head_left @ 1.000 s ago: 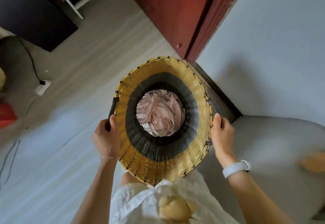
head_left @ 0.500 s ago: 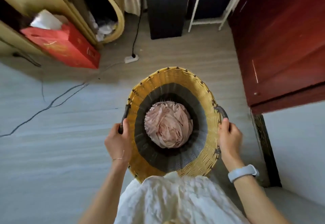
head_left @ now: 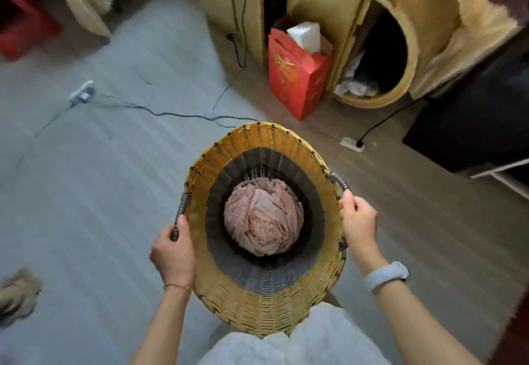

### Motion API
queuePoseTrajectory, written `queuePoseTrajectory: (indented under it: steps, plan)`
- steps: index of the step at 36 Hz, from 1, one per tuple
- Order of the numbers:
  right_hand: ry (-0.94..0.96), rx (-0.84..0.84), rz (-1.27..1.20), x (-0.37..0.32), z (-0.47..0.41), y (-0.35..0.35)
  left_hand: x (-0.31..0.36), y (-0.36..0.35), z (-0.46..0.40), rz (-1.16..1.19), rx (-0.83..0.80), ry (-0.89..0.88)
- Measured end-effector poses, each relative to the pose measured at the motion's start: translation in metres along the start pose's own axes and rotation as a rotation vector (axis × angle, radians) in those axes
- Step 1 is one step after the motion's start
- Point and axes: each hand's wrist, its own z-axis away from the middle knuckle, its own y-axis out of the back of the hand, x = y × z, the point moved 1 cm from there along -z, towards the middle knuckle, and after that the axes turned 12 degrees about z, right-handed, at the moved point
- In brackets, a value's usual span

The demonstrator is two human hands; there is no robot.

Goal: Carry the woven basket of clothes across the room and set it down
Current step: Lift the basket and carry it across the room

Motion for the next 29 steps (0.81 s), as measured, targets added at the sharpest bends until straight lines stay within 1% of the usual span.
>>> queuePoseTrajectory:
  steps: [5,8,9,12,15,19,23,29]
  plan:
    - [0.161,-0.173,0.086,-0.064,-0.026,-0.044,-0.009,0.017,-0.019,0.036,0.166,0.145]
    - [0.233,-0.26,0.13,-0.097,-0.028,-0.071,-0.018,0.031,-0.023,0.048,0.222,0.239]
    - [0.277,-0.312,0.163,-0.112,-0.025,-0.087,-0.026,0.04,-0.027,0.071,0.263,0.284]
    - [0.37,-0.362,0.212,-0.14,-0.022,-0.111,-0.036,0.053,-0.03,0.104,0.329,0.345]
    - [0.462,-0.449,0.283,-0.175,-0.012,-0.157,-0.052,0.076,-0.048,0.136,0.434,0.422]
    - [0.531,-0.539,0.334,-0.219,0.012,-0.224,-0.071,0.105,-0.086,0.197,0.525,0.491]
    - [0.575,-0.556,0.381,-0.266,0.039,-0.294,-0.093,0.138,-0.14,0.261,0.596,0.541]
    - [0.633,-0.555,0.403,-0.357,0.095,-0.391,-0.115,0.205,-0.232,0.337,0.659,0.578]
